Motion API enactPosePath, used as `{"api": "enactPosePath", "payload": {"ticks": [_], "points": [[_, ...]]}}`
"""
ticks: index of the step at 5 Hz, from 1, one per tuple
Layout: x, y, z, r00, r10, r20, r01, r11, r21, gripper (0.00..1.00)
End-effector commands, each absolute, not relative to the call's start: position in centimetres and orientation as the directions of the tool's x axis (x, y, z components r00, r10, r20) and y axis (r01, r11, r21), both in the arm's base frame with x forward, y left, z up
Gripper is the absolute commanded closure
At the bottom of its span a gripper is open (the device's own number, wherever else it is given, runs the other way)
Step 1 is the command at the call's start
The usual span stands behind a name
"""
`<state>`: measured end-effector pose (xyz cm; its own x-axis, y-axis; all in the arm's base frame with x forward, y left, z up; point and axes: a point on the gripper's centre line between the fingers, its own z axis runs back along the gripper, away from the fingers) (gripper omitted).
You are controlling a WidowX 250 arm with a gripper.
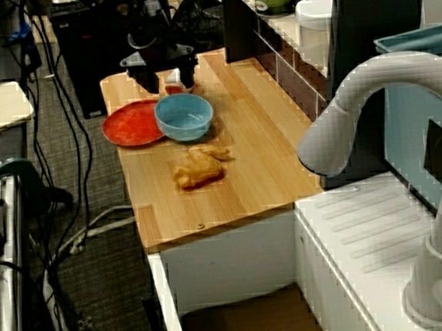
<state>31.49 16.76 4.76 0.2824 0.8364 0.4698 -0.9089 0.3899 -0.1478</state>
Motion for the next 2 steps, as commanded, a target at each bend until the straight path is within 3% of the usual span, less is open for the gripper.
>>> {"api": "enactPosePath", "payload": {"ticks": [1, 2], "points": [[32.28, 17.65, 7.53, 0.27, 0.842, 0.467, -0.894, 0.399, -0.202, 0.0], [32.23, 17.7, 7.52, 0.282, 0.854, 0.438, -0.892, 0.402, -0.209, 0.0]]}}
